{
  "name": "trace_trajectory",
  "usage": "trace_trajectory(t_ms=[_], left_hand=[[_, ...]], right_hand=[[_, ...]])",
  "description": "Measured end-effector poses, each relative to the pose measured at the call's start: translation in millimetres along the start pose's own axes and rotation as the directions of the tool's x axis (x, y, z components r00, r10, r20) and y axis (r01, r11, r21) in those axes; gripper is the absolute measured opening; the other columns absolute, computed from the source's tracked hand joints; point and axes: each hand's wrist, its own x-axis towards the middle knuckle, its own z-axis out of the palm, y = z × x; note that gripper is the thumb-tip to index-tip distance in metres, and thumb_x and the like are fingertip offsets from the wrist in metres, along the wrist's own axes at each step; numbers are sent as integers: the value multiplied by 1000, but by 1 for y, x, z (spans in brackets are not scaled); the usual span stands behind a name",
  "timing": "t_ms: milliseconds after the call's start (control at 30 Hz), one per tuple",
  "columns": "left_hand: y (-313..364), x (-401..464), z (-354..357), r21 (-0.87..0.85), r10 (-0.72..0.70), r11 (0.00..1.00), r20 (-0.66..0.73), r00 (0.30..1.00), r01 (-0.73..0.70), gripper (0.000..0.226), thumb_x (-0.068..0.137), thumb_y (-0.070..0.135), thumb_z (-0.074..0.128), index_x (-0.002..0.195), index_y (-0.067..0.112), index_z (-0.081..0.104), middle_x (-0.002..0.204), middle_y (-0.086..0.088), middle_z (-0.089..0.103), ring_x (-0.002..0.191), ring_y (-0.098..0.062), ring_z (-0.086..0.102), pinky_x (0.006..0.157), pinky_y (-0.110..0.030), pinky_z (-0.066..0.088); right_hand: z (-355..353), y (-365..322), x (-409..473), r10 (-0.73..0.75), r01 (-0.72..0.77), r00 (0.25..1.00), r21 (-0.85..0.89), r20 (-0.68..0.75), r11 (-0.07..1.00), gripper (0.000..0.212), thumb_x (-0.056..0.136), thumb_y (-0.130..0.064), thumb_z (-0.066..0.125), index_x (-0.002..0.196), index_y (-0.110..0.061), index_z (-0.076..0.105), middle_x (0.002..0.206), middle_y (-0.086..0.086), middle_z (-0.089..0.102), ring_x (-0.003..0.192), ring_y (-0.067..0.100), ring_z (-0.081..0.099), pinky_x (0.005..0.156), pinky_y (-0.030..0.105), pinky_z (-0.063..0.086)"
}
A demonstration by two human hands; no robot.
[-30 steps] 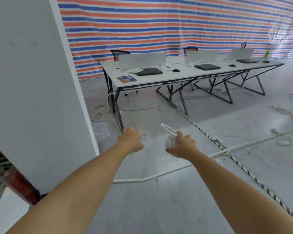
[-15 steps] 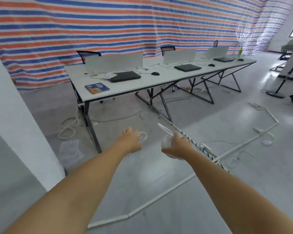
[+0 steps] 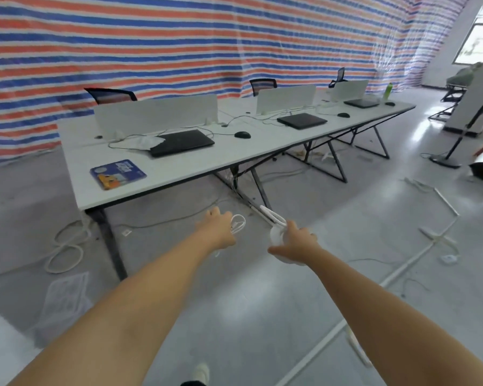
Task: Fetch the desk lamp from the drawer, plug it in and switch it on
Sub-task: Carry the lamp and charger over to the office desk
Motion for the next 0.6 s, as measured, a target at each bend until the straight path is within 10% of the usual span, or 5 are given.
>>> trace_trajectory(t_ms=[600], left_hand=[[96,411,-48,110,282,948,155,947,-300,42,83,25,56,121,13,42,133,-14,34,127,-34,32,98,-50,37]], right_hand=[[-103,26,353,290,-272,954,189,-77,944,82,69,-51,72,135,-21,35,127,17,46,120,38,43,98,41,38]])
